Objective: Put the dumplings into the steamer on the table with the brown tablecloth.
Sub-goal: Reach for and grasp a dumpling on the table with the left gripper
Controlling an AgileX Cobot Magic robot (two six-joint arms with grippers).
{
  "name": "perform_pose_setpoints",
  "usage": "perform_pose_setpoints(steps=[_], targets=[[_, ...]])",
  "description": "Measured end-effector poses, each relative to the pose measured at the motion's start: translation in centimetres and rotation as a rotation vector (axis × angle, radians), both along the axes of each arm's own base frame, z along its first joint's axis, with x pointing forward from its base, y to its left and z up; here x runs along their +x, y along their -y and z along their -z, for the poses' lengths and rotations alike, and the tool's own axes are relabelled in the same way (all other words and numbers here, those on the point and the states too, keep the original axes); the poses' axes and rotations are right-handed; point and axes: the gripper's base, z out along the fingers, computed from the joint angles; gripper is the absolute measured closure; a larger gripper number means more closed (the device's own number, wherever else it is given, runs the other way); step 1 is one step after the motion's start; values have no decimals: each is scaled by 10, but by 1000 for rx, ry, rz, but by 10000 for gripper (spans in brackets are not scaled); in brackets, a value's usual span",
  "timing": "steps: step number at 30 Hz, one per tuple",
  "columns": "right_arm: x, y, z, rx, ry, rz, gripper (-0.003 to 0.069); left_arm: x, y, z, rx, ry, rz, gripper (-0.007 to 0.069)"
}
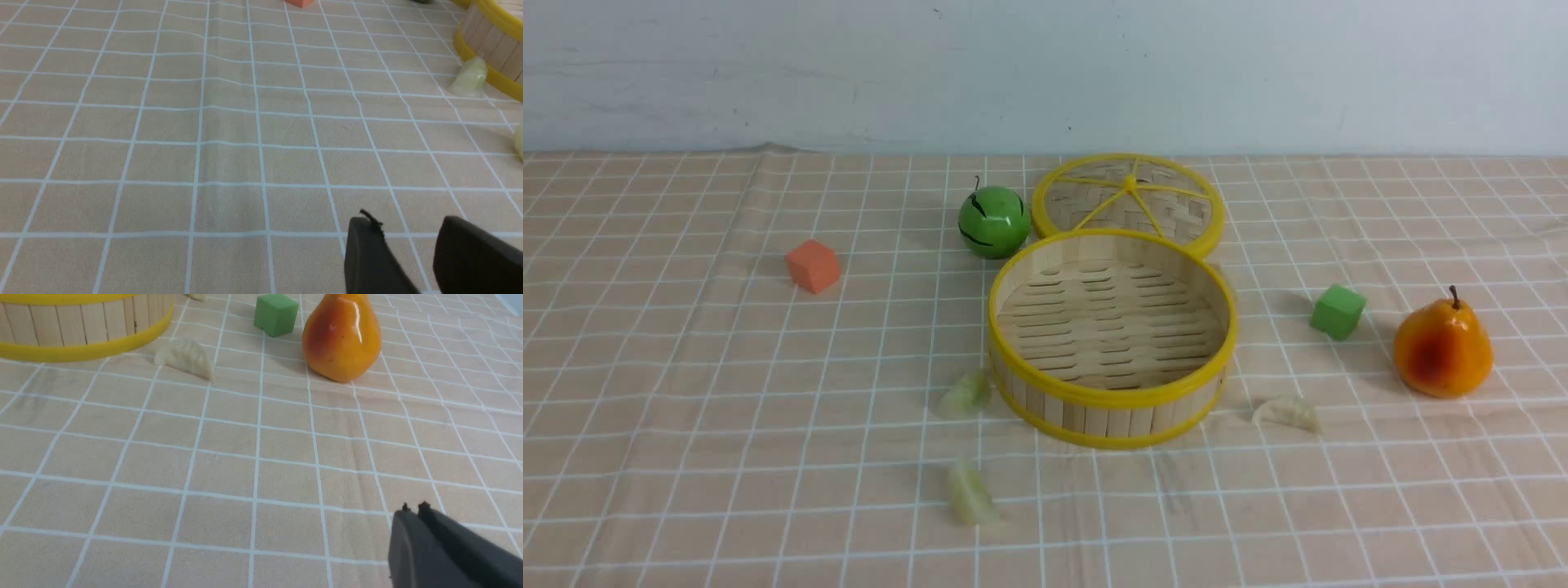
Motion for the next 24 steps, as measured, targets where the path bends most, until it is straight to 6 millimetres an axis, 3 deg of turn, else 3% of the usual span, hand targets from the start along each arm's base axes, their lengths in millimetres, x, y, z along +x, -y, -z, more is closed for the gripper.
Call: perform_pose_setpoints(steps=[24], targets=[[0, 0, 0, 0, 0, 0, 622, 0, 0, 0, 0, 0, 0, 386]])
